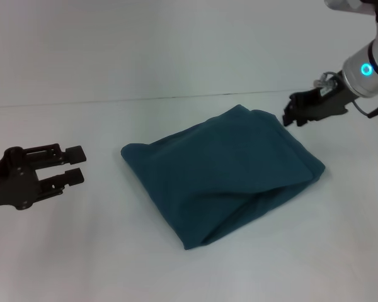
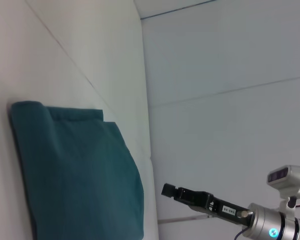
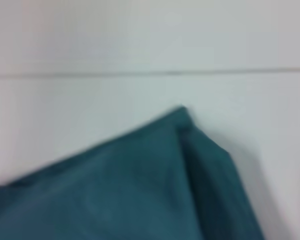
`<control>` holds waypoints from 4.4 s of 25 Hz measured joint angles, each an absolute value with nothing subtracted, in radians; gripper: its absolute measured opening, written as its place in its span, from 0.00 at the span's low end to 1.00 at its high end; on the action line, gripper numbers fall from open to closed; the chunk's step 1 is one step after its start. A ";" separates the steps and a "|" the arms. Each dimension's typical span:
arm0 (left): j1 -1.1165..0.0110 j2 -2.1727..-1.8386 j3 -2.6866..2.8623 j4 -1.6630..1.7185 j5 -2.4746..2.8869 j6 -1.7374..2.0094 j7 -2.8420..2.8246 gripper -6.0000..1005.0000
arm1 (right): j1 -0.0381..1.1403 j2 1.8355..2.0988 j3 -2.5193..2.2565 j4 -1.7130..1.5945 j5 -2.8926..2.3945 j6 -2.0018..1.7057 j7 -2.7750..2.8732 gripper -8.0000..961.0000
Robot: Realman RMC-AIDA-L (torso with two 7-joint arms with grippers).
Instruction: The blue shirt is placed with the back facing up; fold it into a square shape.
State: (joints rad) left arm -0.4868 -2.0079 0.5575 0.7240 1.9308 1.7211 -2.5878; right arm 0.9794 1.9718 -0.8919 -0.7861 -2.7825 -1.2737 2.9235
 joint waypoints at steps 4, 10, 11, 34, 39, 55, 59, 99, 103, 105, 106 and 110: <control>-0.487 -2.008 0.552 0.726 1.929 1.722 -2.588 0.53 | 0.982 1.978 -0.890 -0.728 -2.743 -1.204 2.911 0.28; -0.488 -2.008 0.552 0.726 1.929 1.722 -2.588 0.53 | 0.991 2.000 -0.891 -0.604 -2.732 -1.096 2.901 0.28; -0.488 -2.008 0.552 0.725 1.929 1.722 -2.588 0.53 | 0.989 2.005 -0.889 -0.595 -2.723 -1.089 2.897 0.28; -0.498 -2.015 0.551 0.724 1.930 1.721 -2.583 0.53 | 0.972 1.976 -0.893 -0.626 -2.843 -1.072 2.981 0.28; -0.498 -2.017 0.551 0.724 1.929 1.719 -2.583 0.53 | 0.941 1.977 -0.869 -0.703 -2.700 -1.140 2.937 0.28; -0.497 -2.017 0.551 0.724 1.917 1.720 -2.585 0.53 | 0.940 1.980 -0.892 -0.607 -2.661 -1.113 2.893 0.28; -0.496 -2.017 0.551 0.724 1.917 1.720 -2.584 0.53 | 0.929 1.975 -0.886 -0.638 -2.733 -1.083 2.930 0.29; -0.596 -2.109 0.806 0.810 2.122 1.424 -2.629 0.62 | 0.813 1.821 -0.632 -0.776 -2.289 -1.649 2.648 0.89; -0.635 -2.102 0.822 0.708 2.125 1.341 -2.712 0.73 | 0.814 1.821 -0.632 -0.777 -2.289 -1.649 2.648 0.89; -0.661 -2.112 0.824 0.665 2.125 1.300 -2.715 0.80 | 0.814 1.821 -0.628 -0.777 -2.289 -1.648 2.648 0.89; -0.670 -2.114 0.824 0.653 2.125 1.288 -2.715 0.82 | 0.814 1.821 -0.626 -0.776 -2.289 -1.648 2.648 0.89; -0.707 -2.119 0.825 0.586 2.124 1.212 -2.716 0.87 | 0.814 1.821 -0.617 -0.774 -2.289 -1.647 2.648 0.89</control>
